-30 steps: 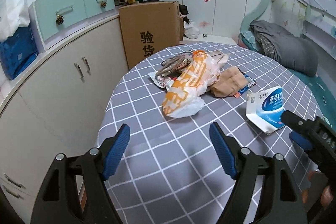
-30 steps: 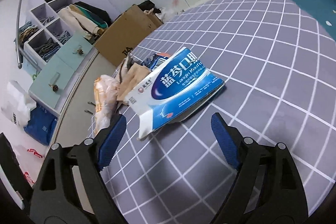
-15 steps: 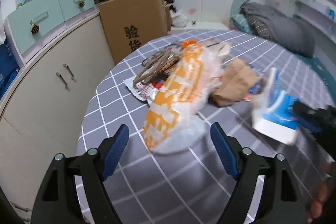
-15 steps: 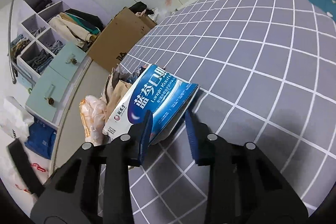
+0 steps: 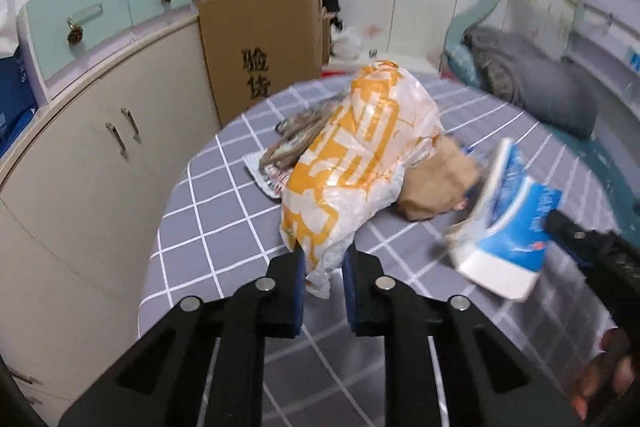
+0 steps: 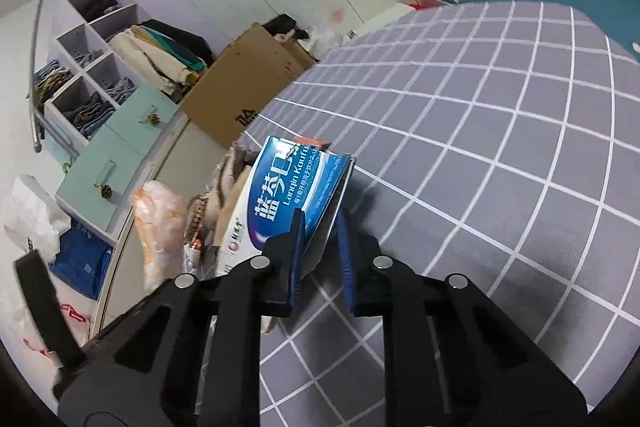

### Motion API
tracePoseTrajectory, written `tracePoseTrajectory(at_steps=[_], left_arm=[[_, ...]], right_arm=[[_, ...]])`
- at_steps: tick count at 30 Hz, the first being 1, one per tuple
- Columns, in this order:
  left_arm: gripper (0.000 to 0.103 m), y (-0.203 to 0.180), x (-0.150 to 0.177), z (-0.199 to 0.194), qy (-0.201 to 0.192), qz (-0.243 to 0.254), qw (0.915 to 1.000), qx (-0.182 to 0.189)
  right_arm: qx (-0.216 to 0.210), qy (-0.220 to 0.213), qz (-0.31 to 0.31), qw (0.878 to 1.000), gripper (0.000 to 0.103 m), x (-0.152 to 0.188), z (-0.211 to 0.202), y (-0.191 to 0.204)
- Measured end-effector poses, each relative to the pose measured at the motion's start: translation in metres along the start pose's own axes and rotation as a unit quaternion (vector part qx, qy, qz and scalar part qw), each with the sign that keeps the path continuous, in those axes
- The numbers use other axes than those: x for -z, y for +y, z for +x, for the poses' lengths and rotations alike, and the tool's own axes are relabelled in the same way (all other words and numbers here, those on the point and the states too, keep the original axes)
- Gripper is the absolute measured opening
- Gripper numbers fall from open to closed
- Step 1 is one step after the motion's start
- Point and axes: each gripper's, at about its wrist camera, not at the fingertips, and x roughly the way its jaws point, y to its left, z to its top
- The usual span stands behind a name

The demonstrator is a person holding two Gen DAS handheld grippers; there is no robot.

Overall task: Collect trash
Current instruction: 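Grasp the blue-white medicine box with the right tool while the left grasps the orange-printed bag, then carry both items to the bin while the right tool drops the box inside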

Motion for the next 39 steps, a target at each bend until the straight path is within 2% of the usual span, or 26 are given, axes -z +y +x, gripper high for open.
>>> tracePoseTrajectory(at_steps=[3, 6, 10, 13, 16, 17, 18, 19, 20, 23, 24, 25, 27, 30, 36, 39], left_arm=[[0.015, -0.008, 0.003, -0.02, -0.021, -0.002, 0.9991, 0.037], [0.015, -0.024, 0.009, -0.021, -0.008, 0.003, 0.9972, 0.075], [0.015, -0.033, 0.023, -0.001, 0.036, -0.013, 0.9961, 0.08], [0.015, -0.033, 0.028, 0.002, 0.038, -0.012, 0.9961, 0.078], [0.012, -0.034, 0.03, 0.014, 0.059, -0.014, 0.9955, 0.072], [0.012, -0.032, 0.031, 0.016, 0.064, -0.017, 0.9951, 0.074], [0.012, -0.031, 0.032, 0.019, 0.066, -0.02, 0.9947, 0.076], [0.011, -0.031, 0.033, 0.018, 0.063, -0.022, 0.9949, 0.076], [0.011, -0.031, 0.033, 0.018, 0.063, -0.021, 0.995, 0.075], [0.011, -0.03, 0.033, 0.02, 0.061, -0.018, 0.9953, 0.072], [0.011, -0.029, 0.033, 0.02, 0.06, -0.019, 0.9954, 0.073], [0.011, -0.028, 0.033, 0.02, 0.059, -0.019, 0.9954, 0.073], [0.011, -0.026, 0.033, 0.02, 0.056, -0.019, 0.9953, 0.077], [0.01, -0.018, 0.036, 0.015, 0.05, -0.028, 0.9943, 0.09], [0.009, 0.011, 0.039, -0.014, 0.009, -0.05, 0.9946, 0.091], [0.009, 0.033, 0.044, -0.028, -0.004, -0.062, 0.9946, 0.083]], right_arm=[[-0.005, -0.009, -0.021, 1.0, 0.016, 0.002, -0.005, 0.009], [-0.009, -0.011, -0.042, 0.999, 0.016, 0.007, -0.008, 0.023], [-0.018, 0.005, -0.049, 0.999, 0.016, 0.013, -0.004, 0.03], [-0.017, 0.012, -0.035, 0.999, 0.017, 0.013, -0.002, 0.025], [-0.022, 0.024, -0.012, 0.999, 0.018, 0.014, 0.002, 0.019], [-0.02, 0.025, -0.012, 0.999, 0.021, 0.014, 0.003, 0.018], [-0.017, 0.025, -0.012, 0.999, 0.03, 0.015, 0.003, 0.018], [-0.016, 0.025, -0.008, 1.0, 0.044, 0.015, 0.004, 0.017], [-0.011, 0.028, -0.007, 1.0, 0.048, 0.015, 0.005, 0.017], [-0.009, 0.037, -0.001, 0.999, 0.048, 0.016, 0.012, 0.013], [-0.018, 0.046, 0.0, 0.999, 0.048, 0.017, 0.016, 0.013], [-0.027, 0.053, -0.004, 0.998, 0.036, 0.017, 0.019, 0.015], [-0.038, 0.056, -0.01, 0.998, 0.022, 0.018, 0.02, 0.018], [-0.039, 0.028, -0.034, 0.998, 0.013, 0.018, 0.008, 0.028], [-0.041, -0.021, -0.109, 0.993, 0.009, 0.019, -0.02, 0.068], [-0.046, -0.028, -0.14, 0.989, 0.009, 0.025, -0.022, 0.091]])
